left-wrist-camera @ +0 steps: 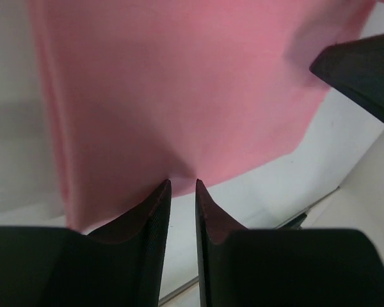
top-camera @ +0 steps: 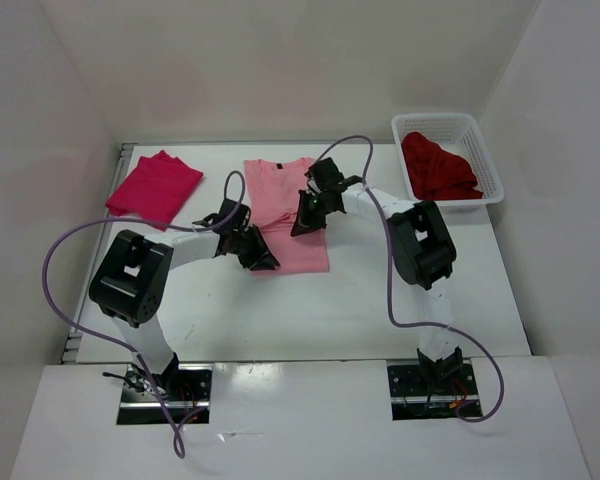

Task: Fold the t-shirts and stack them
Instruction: Fold the folded rectangular tshirt in 1/3 of the way

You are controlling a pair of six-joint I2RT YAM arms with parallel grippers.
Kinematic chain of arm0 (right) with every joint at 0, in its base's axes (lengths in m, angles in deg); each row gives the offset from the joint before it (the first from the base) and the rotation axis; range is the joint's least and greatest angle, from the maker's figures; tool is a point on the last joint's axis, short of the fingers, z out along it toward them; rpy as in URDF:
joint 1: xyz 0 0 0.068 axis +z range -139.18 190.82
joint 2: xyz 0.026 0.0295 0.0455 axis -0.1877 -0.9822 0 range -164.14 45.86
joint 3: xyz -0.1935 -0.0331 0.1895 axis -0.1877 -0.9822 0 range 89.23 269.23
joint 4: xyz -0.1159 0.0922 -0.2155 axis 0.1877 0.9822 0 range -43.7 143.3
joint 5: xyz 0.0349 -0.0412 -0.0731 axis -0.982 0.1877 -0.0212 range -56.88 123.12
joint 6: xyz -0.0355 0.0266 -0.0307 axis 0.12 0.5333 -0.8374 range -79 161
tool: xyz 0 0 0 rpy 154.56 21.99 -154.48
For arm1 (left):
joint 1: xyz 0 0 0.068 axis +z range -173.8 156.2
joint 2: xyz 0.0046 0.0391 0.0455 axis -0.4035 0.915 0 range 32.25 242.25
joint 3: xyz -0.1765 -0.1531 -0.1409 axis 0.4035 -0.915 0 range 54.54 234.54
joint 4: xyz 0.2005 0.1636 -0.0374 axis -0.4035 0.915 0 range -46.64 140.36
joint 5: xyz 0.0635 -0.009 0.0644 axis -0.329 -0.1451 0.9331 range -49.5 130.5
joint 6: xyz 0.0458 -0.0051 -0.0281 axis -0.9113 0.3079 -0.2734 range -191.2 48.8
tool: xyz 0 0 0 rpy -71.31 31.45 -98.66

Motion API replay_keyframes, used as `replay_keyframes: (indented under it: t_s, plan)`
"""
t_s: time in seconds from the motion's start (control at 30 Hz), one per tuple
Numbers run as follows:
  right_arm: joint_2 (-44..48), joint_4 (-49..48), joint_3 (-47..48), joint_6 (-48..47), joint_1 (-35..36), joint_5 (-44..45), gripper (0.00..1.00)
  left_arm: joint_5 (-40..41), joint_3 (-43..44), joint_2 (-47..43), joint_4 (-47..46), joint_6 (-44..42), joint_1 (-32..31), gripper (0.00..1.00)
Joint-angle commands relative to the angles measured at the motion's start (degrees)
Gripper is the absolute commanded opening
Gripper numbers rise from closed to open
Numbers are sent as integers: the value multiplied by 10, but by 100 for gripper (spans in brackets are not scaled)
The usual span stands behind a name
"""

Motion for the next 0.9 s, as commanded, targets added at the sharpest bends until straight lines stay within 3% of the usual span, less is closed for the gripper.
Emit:
replay_keyframes:
  t_s: [0.0,0.3,0.63,0.73,0.87]
  plan:
    - [-30,-19,38,12,-8,-2,0,27,-21,-6,-45,11,3,28]
    - [-63,-47,38,42,9,26,0,44,-76,1,-30,-12,3,28]
    - [-151,-110,208,55,9,203,0,71,-103,-57,0,-34,3,31]
    - [-158,-71,296,55,4,197,0,76,-96,-85,20,-39,3,32]
    - [-122,-35,329,35,4,175,0,76,-73,-127,48,-44,3,35]
